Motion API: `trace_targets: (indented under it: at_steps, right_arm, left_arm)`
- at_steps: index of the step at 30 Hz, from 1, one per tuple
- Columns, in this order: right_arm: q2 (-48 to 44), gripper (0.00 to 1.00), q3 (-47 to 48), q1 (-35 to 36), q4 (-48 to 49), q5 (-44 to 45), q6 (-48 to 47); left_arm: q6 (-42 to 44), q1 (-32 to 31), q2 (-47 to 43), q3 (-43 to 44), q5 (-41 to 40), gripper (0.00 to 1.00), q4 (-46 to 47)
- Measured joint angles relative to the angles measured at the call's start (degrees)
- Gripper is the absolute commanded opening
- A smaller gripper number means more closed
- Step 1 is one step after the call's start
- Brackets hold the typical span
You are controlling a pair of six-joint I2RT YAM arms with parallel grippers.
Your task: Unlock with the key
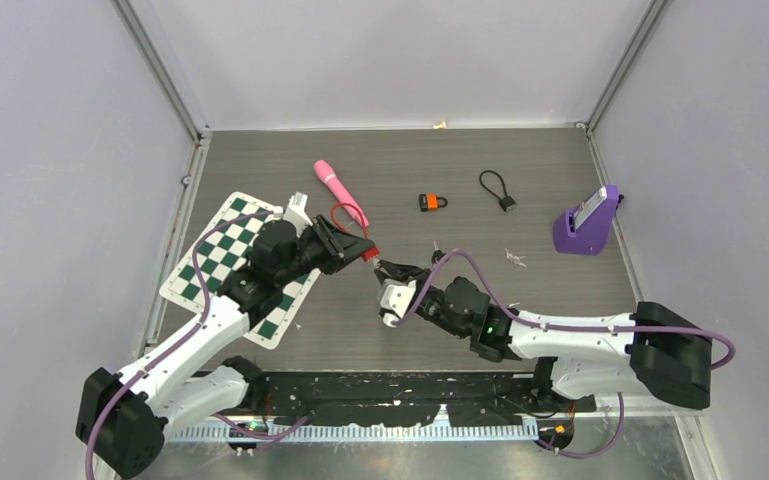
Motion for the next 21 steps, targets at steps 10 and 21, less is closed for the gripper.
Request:
trace_targets:
  at_steps: [10, 21]
  right_arm:
    - [2.9, 0.15, 0.2, 1.0, 5.1, 4.3, -2.2]
    - [5.8, 0.05, 1.2, 1.4, 10.1, 8.1, 3.8]
  left_arm:
    - [-0.5, 0.0, -0.1, 0.0, 0.5, 0.0, 0.2]
    - [-1.6, -0.3, -1.1, -1.9, -2.1, 0.0, 4.7]
